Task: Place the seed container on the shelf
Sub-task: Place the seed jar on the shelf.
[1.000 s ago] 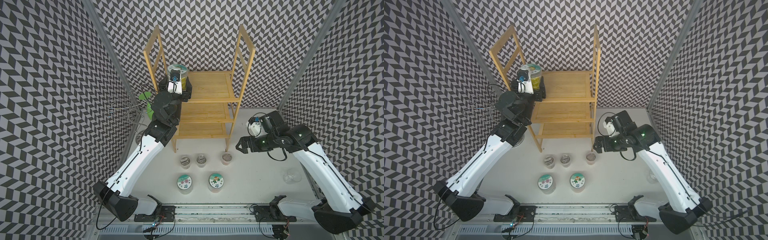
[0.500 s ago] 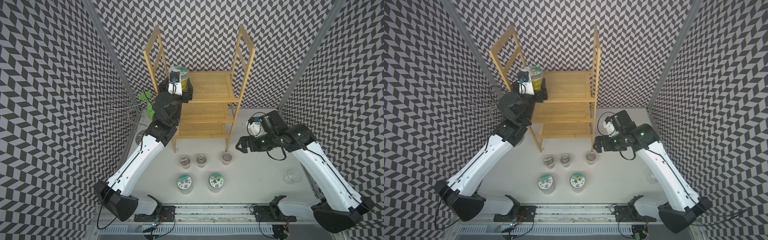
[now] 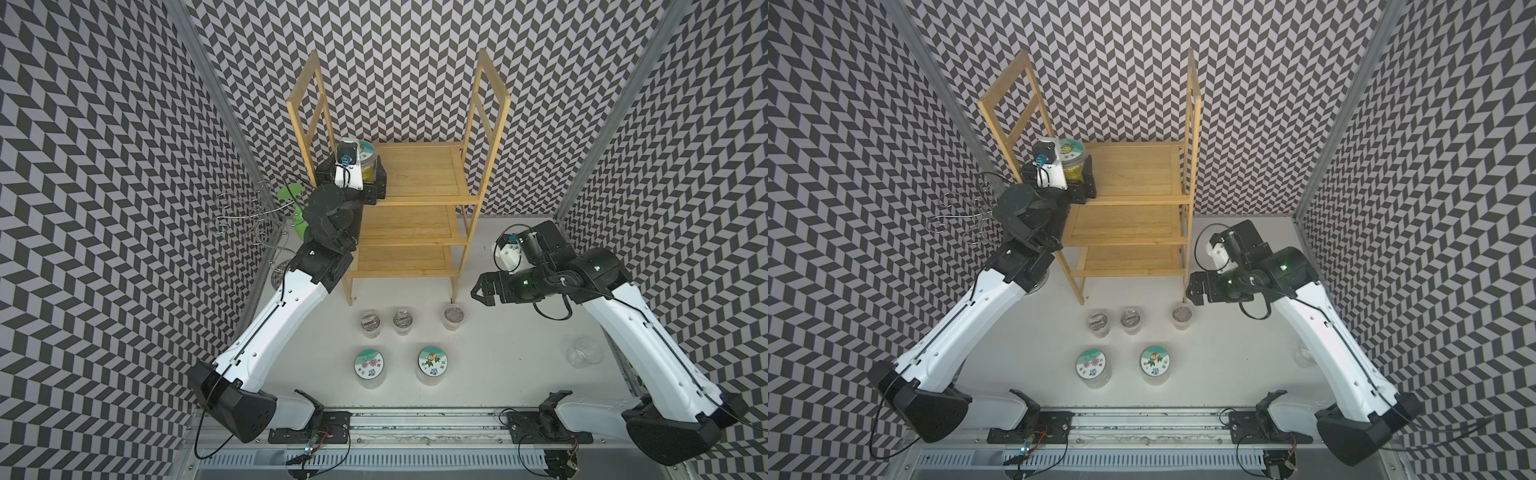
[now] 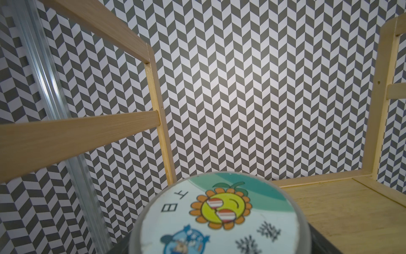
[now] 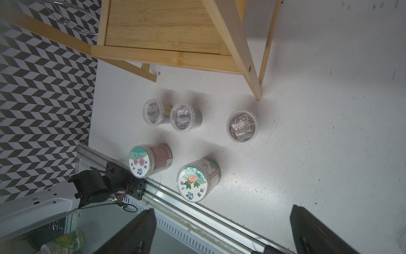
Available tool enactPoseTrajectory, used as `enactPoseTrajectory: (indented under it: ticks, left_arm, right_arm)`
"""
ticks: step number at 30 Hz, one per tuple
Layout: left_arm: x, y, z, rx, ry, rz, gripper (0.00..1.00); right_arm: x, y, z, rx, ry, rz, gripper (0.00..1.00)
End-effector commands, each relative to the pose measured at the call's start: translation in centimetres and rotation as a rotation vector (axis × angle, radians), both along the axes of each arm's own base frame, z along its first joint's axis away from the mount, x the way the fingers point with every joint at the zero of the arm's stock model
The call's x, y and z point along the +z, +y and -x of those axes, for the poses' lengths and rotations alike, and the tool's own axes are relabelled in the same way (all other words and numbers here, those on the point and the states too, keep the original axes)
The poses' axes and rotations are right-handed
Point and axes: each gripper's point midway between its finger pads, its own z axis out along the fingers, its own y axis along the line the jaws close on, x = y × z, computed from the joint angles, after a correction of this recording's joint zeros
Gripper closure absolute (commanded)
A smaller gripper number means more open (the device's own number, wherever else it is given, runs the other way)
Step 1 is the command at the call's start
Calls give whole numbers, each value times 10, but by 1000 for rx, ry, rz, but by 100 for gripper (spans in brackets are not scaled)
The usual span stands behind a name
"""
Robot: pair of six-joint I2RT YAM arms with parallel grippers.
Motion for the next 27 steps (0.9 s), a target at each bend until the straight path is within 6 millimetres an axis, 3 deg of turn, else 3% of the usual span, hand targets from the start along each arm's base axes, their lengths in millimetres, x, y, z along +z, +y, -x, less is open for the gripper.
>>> enactPoseTrajectory:
  ticks: [1,7,18,27]
  left_arm:
    - [10,1,5,-19,-34,27,6]
    - [13,-1,9,-36,-30,33,6]
    - [10,8,20,11,25,25,1]
    - [18,16,31,37,32,38,0]
  right_arm:
    - [10,4,-10,4,-48,-22,0]
    - [11,3,-10,2,-52,-22,1]
    - [13,3,-12,-2,-54,-21,1]
    - [14,5,-14,3,-53,-25,0]
